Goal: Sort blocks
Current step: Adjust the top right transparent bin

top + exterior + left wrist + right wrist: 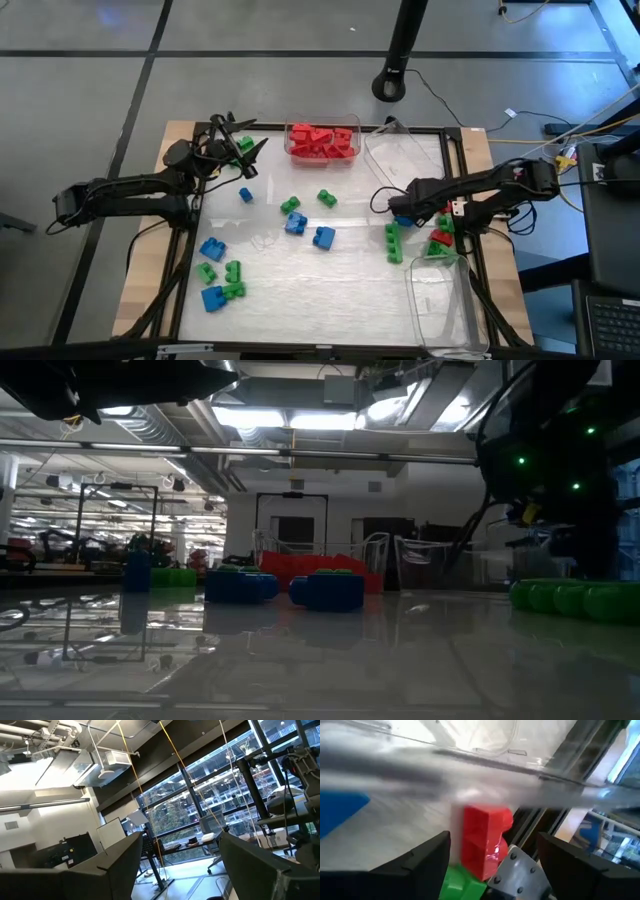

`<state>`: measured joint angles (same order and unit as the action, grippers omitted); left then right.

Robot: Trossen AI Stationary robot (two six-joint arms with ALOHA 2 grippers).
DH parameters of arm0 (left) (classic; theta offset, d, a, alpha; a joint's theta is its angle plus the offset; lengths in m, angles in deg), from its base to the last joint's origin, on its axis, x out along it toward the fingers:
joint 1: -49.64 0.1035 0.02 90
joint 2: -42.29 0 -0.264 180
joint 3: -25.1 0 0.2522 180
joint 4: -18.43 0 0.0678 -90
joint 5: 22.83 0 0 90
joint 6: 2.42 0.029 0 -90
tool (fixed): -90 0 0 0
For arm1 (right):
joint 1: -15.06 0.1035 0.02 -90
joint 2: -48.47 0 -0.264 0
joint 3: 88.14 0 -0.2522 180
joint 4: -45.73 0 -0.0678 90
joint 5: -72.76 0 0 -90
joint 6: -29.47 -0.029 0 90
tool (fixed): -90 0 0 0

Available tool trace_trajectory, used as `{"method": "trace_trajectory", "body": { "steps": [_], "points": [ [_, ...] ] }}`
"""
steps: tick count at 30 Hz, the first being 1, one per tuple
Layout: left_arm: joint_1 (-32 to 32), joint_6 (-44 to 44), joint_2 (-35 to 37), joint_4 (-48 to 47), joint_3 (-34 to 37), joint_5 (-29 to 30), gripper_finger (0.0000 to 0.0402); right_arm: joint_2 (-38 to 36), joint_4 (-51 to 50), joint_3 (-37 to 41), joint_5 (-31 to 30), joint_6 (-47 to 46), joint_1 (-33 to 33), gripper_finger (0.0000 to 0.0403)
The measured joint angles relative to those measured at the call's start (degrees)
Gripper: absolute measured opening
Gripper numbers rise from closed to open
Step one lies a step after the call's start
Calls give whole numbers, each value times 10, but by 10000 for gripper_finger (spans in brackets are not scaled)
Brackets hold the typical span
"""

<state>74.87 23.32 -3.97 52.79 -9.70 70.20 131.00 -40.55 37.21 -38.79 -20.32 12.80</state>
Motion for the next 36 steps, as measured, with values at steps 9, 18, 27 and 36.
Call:
{"method": "trace_trajectory", "body": {
  "steps": [9,18,27,36],
  "points": [
    [0,2,0,1,0,0,253,1,35,1,-3,22,1,293],
    [0,2,0,1,0,0,253,1,92,-31,-20,67,1,293],
    [0,2,0,-1,0,0,253,1,120,-59,82,119,22,293],
    [0,-1,0,1,0,0,253,0,-92,-224,12,156,45,293]
  ]
}}
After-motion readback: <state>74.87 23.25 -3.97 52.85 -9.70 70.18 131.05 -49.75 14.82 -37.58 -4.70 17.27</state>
